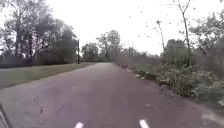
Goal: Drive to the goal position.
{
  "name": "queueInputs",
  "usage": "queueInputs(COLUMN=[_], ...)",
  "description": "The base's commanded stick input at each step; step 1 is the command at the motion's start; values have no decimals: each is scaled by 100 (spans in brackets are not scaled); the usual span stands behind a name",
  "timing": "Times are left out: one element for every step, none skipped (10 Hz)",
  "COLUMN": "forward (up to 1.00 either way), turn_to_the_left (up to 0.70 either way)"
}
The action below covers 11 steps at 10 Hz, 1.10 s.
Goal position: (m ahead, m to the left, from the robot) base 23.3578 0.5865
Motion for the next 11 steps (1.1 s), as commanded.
queueInputs(forward=[70,70,70,70,70,70,70,70,70,70,70], turn_to_the_left=[0,0,0,0,0,0,0,0,0,0,0])
